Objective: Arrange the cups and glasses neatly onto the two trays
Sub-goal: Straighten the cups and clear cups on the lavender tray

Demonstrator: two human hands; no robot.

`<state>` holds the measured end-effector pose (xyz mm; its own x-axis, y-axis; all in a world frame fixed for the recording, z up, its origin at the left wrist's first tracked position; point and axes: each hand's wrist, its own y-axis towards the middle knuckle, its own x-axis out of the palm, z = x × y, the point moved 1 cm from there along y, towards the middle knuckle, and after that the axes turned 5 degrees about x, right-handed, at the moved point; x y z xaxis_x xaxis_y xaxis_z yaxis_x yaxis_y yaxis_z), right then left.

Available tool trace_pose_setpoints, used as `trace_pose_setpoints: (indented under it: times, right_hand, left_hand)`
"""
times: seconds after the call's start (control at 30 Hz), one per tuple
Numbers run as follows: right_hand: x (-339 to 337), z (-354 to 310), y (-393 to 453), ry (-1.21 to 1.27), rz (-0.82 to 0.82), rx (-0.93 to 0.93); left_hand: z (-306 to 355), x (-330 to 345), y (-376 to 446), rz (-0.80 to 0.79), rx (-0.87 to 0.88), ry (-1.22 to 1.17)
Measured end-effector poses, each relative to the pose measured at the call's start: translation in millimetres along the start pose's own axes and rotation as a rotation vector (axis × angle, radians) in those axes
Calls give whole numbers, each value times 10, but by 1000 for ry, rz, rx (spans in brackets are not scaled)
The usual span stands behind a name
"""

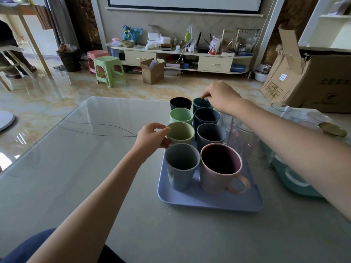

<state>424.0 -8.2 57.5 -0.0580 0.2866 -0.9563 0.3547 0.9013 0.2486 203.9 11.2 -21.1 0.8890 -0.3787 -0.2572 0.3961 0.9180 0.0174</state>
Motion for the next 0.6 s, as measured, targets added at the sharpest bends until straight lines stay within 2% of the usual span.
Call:
trace_pose_setpoints:
  times: [0.1, 0.23, 0.3, 0.4, 0.5, 0.6]
  right_hand:
    - [-210, -87, -529, 64, 39, -61]
    - [-345, -112, -1341, 203, 46, -83]
    - [-314, -99, -1704, 225, 10, -76]
    - [-176, -70, -2097, 109, -31, -30]
    - [-61, -76, -2277, -5, -116, 5]
    - [-44, -106, -2333, -15, -151, 1]
  left_hand:
    - [9, -30, -149, 53, 7, 53]
    - [86, -60, -425, 153, 219, 402]
    - [125, -52, -604, 102, 279, 435]
    - [124, -41, -873, -14, 380, 545]
    - [92, -41, -1052, -83, 441, 748]
    - [76, -15, -1116, -120, 463, 839]
